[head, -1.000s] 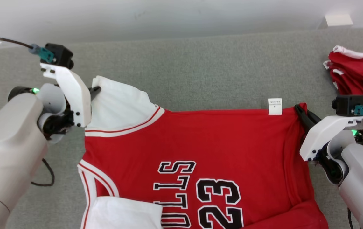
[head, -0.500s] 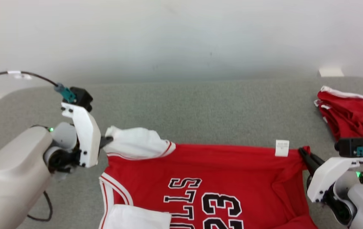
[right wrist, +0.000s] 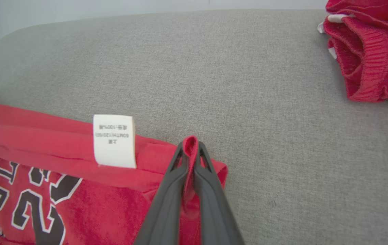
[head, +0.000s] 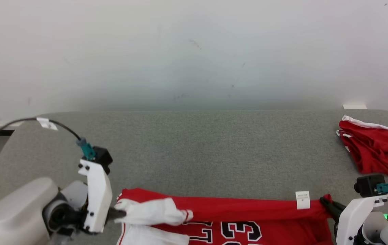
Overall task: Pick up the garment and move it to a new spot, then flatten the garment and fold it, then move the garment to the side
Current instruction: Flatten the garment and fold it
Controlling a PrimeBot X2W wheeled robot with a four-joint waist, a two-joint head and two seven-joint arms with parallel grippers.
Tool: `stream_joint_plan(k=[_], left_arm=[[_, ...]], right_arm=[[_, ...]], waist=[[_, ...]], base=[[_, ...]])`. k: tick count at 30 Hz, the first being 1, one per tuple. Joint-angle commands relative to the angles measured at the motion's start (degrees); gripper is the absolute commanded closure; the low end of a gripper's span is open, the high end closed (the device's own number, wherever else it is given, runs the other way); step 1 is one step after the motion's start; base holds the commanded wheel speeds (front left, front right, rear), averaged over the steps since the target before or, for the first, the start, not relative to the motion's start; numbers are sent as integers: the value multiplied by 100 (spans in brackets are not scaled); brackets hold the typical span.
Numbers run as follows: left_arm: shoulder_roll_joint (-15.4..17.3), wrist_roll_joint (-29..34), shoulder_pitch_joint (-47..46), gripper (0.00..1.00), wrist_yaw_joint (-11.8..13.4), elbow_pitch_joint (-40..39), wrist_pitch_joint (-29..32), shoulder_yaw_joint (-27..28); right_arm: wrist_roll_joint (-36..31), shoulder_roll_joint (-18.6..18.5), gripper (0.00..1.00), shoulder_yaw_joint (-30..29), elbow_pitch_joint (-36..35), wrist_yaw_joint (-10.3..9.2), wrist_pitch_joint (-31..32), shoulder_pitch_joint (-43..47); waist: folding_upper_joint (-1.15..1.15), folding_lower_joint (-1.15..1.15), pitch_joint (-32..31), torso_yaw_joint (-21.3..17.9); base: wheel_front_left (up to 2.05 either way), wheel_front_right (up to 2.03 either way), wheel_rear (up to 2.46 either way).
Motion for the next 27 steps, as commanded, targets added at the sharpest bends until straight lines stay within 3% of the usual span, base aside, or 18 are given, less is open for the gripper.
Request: stream_joint_plan(k=[1, 13, 14, 15, 16, 17, 27], left_arm=[[66, -40, 168, 100, 11, -70, 31, -25], [264, -310, 877, 100, 154, -441, 113, -169], [268, -323, 926, 100, 160, -453, 138, -180], [273, -345, 972, 89, 189, -462, 161, -184], [277, -349, 1002, 53, 211, -469, 170, -191], [280, -353, 1018, 0, 224, -474, 156, -193], [461, -204, 875, 0, 346, -569, 46, -91]], right_arm=[[79, -52, 100, 49, -49, -18, 58, 126], [420, -328, 100, 450, -381, -18, 547, 459], [442, -330, 81, 469, -388, -18, 547, 484], [454, -328, 55, 486, -391, -18, 560, 499], [495, -323, 0, 491, -375, -18, 589, 518], [516, -317, 0, 510, -369, -18, 626, 533], [899, -563, 0, 442, -603, -18, 878, 624]], waist=[[0, 1, -17, 5], [0, 1, -64, -37], [0, 1, -66, -43], [0, 1, -70, -48], [0, 1, -73, -53], [0, 1, -77, -57], [0, 1, -221, -42]], base=[[0, 0, 0], [0, 0, 0], [0, 0, 0], [0, 0, 0], [0, 0, 0], [0, 0, 0], [0, 0, 0]])
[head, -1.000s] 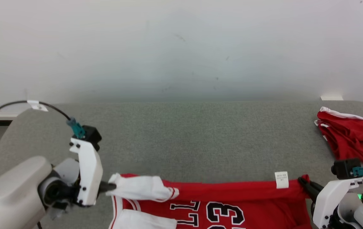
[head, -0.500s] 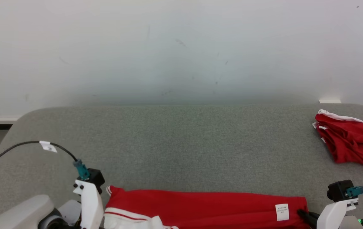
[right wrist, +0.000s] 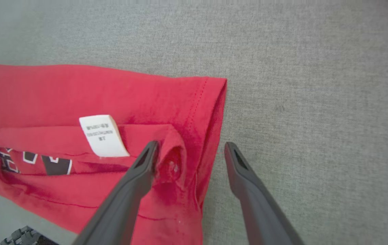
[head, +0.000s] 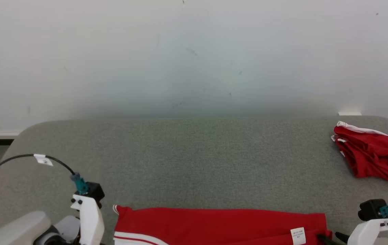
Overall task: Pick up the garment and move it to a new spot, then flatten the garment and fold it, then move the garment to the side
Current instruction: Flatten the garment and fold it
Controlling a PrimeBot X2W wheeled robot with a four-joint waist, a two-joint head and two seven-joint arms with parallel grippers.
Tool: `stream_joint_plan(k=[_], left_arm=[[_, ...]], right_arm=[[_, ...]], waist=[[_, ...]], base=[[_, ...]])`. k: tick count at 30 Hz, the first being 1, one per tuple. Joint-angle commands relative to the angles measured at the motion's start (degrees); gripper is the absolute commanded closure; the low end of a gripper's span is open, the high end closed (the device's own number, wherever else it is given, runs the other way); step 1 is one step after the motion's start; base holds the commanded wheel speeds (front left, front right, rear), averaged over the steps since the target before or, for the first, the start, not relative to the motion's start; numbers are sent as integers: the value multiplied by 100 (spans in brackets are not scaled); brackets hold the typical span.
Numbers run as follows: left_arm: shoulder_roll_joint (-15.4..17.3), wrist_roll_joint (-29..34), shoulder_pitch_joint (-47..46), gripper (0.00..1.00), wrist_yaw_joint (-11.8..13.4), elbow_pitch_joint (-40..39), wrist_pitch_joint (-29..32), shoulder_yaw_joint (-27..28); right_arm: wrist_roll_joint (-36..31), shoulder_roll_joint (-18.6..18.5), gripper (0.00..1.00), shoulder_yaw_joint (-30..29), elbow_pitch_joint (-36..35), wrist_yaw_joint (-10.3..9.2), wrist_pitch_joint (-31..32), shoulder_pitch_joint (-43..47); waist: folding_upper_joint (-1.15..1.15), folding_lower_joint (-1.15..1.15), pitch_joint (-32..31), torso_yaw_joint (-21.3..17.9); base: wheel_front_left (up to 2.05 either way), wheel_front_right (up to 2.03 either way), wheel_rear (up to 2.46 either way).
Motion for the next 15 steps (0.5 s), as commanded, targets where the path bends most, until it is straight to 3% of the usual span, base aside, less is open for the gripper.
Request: stream_joint_plan(k=[1, 5, 9, 15], left_arm=[[104, 62, -83, 0, 16, -57, -74, 81], [245, 260, -202, 0, 61, -265, -579, 300], [262, 562, -180, 0, 217, -409, -1625, 653], [321, 1324, 226, 0, 943, -526, -3461, 991]], right_arm=[[107, -116, 0, -74, -123, -18, 13, 70], [180, -375, 0, -339, -545, -18, -375, 11], [49, -502, 0, -717, -825, -17, -1182, -10], [-371, -412, 0, -1345, -863, -17, -2505, 204]], waist=[[0, 0, -36, 14], [0, 0, -83, 22], [0, 0, -94, 20], [0, 0, -89, -28]], base=[[0, 0, 0], [0, 0, 0], [0, 0, 0], [0, 0, 0]])
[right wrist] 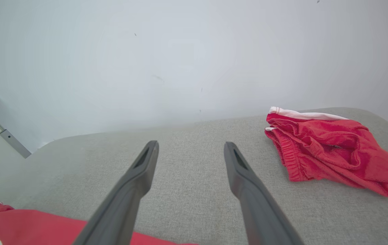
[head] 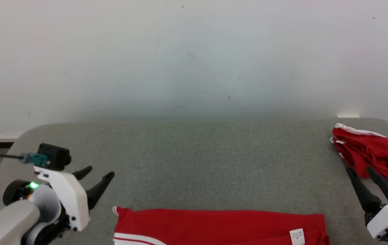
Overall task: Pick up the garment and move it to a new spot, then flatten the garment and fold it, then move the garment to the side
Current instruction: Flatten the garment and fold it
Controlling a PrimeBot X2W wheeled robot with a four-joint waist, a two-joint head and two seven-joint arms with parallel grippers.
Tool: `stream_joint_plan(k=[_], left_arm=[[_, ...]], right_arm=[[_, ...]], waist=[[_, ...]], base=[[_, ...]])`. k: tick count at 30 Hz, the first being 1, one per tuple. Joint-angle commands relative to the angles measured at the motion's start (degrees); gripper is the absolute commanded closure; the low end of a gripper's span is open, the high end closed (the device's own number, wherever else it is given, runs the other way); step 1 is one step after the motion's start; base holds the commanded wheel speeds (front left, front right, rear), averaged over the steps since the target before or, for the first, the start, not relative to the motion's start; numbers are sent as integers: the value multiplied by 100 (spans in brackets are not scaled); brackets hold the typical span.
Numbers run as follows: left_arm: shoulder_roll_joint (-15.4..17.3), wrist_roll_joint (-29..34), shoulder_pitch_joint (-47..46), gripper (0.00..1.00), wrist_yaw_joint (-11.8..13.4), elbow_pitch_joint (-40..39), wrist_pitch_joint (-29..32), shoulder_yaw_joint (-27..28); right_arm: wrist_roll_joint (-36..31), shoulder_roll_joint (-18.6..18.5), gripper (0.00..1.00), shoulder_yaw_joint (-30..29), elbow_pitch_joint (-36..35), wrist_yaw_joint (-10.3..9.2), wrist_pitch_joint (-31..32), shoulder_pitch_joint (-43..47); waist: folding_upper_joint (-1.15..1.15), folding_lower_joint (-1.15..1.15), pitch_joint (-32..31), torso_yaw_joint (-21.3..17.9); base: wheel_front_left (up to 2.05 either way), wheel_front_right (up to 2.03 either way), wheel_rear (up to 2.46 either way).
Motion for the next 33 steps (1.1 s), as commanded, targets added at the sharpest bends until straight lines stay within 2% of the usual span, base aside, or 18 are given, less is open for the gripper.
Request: stream_joint_plan(k=[1, 5, 7, 8, 11, 14, 16, 22, 28, 33], left_arm=[[19, 175, 228, 0, 243, -62, -523, 126], [-65, 311, 699, 0, 866, -245, -1738, 462], [-186, 356, 956, 0, 1119, -368, -2137, 610], [-186, 356, 956, 0, 1119, -368, -2137, 610], [-437, 515, 1394, 0, 1449, -544, -2329, 897], [-876, 974, 1873, 0, 1719, -705, -2350, 1536], [-1225, 1389, 2322, 0, 1770, -795, -2346, 2004], [-2321, 2853, 3456, 0, 1537, -957, -2350, 3485], [-3306, 3587, 4204, 0, 836, -703, -2351, 4502], [-3772, 3938, 4220, 0, 223, -256, -2352, 4933]], right_arm=[[-87, 65, 0, -211, 11, -16, -182, 205], [-371, 255, 0, -759, -48, -16, -337, 622], [-602, 365, 0, -1138, -98, -16, -358, 845], [-602, 365, 0, -1138, -98, -16, -358, 845], [-974, 744, 0, -1868, -269, -16, -346, 1355], [-1351, 1112, 0, -2402, -361, -16, -349, 1846], [-1568, 1286, 0, -2630, -428, -16, -349, 2099], [-2249, 1683, 0, -2908, -320, -16, -350, 2592], [-2469, 2021, 0, -3125, -46, -16, -176, 2733], [-2420, 2238, 0, -3153, 405, -16, 291, 2515]], waist=[[-1, 0, 2, -4], [-1, 0, 3, 43], [-1, 0, 16, 81], [-1, 0, 16, 81], [-1, 0, 57, 122], [-1, 0, 95, 184], [-1, 0, 120, 219], [-1, 0, 159, 237], [-1, 0, 200, 212], [-1, 0, 226, 184]], base=[[0, 0, 0], [0, 0, 0], [0, 0, 0], [0, 0, 0], [0, 0, 0], [0, 0, 0], [0, 0, 0], [0, 0, 0], [0, 0, 0], [0, 0, 0]])
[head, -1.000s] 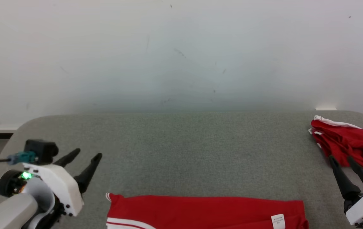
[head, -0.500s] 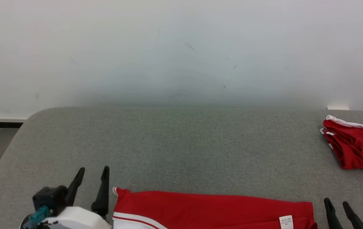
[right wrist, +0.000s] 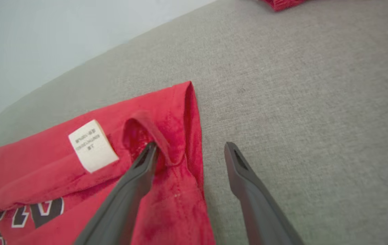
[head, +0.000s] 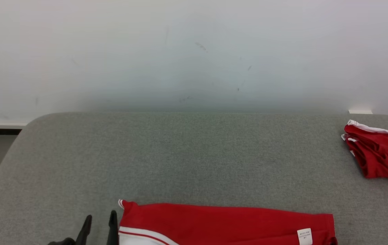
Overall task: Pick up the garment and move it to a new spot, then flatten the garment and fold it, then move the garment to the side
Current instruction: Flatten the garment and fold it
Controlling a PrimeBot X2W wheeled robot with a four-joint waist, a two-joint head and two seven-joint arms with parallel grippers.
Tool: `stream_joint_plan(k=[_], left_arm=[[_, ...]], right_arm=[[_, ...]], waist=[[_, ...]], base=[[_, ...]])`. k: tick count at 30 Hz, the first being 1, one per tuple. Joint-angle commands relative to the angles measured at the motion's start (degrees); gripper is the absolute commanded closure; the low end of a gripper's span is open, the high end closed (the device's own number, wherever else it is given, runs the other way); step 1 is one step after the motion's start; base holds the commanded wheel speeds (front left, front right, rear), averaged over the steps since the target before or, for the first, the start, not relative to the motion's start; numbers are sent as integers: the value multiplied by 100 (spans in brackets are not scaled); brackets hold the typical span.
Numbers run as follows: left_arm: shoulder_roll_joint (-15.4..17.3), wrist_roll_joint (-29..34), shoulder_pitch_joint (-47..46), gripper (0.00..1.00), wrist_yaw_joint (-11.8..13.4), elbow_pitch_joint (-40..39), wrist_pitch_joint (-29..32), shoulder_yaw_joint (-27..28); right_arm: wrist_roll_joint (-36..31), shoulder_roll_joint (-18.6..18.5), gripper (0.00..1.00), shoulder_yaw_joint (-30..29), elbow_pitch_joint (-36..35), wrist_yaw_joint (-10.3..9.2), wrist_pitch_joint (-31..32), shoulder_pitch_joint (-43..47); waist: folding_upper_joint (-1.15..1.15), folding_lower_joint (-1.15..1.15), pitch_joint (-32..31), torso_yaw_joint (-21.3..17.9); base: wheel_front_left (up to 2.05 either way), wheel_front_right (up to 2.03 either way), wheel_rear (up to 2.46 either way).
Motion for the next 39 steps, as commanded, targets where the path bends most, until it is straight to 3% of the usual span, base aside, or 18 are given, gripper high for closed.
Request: stream_joint_plan(k=[1, 7, 13, 14, 15, 16, 22, 29, 34, 39], left_arm=[[-47, 114, -56, 0, -98, 80, -6, 66], [-316, 410, -199, 0, -535, 479, -7, 339], [-475, 602, -212, 0, -801, 813, -7, 528], [-496, 640, -225, 0, -832, 846, -8, 545], [-516, 668, -237, 0, -866, 883, -7, 567], [-536, 684, -244, 0, -889, 915, -8, 584], [-637, 768, -216, 0, -1008, 1076, -8, 633], [-688, 829, -205, 0, -1095, 1187, -7, 611], [-695, 881, -293, 0, -1117, 1138, -8, 650], [-706, 938, -272, 0, -1094, 949, -7, 826]], right_arm=[[26, 31, 0, 34, 101, -15, 106, -94], [-35, 234, 0, 58, 770, -16, 705, -397], [-76, 424, 2, 61, 1164, -16, 1231, -676], [-52, 467, 56, 73, 1188, -16, 1331, -707], [-39, 512, 93, 93, 1187, -10, 1416, -729], [-22, 542, 100, 86, 1168, -7, 1446, -749], [23, 347, 100, -88, 874, -9, 1433, -685], [-268, -85, 100, -792, 649, -17, 1173, -791], [-545, -92, 100, -1205, 404, -17, 1197, -849], [-682, 204, 100, -1309, -418, -16, 1386, -589]], waist=[[0, 0, 2, 10], [0, 0, 19, 42], [0, 0, 31, 71], [0, 0, 27, 80], [0, 0, 22, 93], [0, 0, 17, 110], [0, 0, -9, 182], [0, 0, 8, 132], [0, 0, 38, 121], [0, 0, 30, 142]], base=[[0, 0, 0], [0, 0, 0], [0, 0, 0], [0, 0, 0], [0, 0, 0], [0, 0, 0], [0, 0, 0], [0, 0, 0], [0, 0, 0], [0, 0, 0]])
